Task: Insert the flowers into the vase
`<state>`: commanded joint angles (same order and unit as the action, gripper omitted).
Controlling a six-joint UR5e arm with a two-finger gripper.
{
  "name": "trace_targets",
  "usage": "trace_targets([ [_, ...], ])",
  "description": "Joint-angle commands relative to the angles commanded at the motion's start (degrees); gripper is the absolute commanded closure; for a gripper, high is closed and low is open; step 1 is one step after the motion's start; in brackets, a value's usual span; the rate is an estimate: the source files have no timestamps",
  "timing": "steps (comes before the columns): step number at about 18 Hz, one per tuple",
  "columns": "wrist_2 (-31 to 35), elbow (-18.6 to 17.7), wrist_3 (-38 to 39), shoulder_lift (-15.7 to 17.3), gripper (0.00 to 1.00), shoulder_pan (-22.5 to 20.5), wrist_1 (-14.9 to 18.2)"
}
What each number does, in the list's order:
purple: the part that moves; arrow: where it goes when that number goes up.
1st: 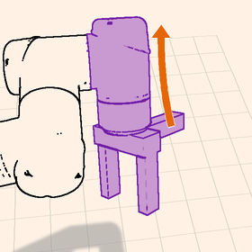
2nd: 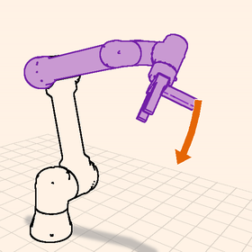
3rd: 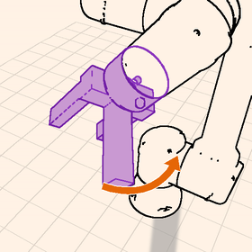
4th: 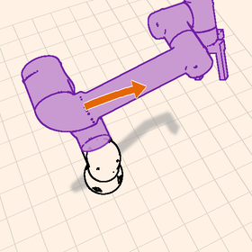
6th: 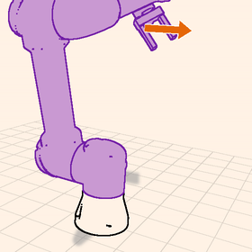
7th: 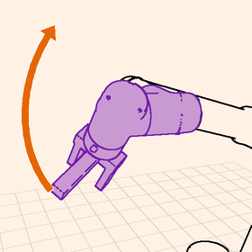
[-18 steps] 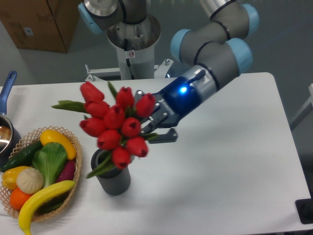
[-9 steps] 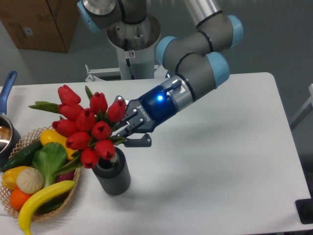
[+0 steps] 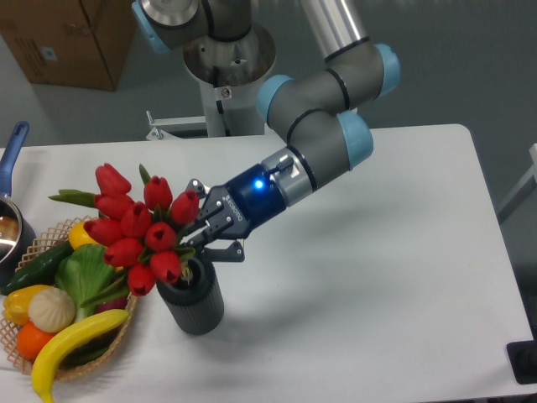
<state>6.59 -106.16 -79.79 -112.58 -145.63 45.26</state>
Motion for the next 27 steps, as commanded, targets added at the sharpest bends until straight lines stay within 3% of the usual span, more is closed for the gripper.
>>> trace_targets([
  [3,2.4,-0.6,-2.6,-1.7,0.53,-0.4,-0.2],
  [8,4.9,-2.3,-3.3,-1.7,0.05,-1.5,0.0],
  [9,4.9,-2.6,-3.3,-1.6,0.00,-1.9,0.0],
  [15,9.4,-3.1,-2.1,0.9,0.00,-5.3,0.2],
  [19,13.2,-2.8,3.6,6.4,0.00,-12.1,0.3],
  [24,29.2,-0.8,2.6,10.0,0.00,-20.0,0.1],
  [26,41.3,3.4,0.1,9.5,0.00,-22.6,0.2],
  [27,50.5,4.6,-2.1,8.2,0.00,-23.4,0.2],
])
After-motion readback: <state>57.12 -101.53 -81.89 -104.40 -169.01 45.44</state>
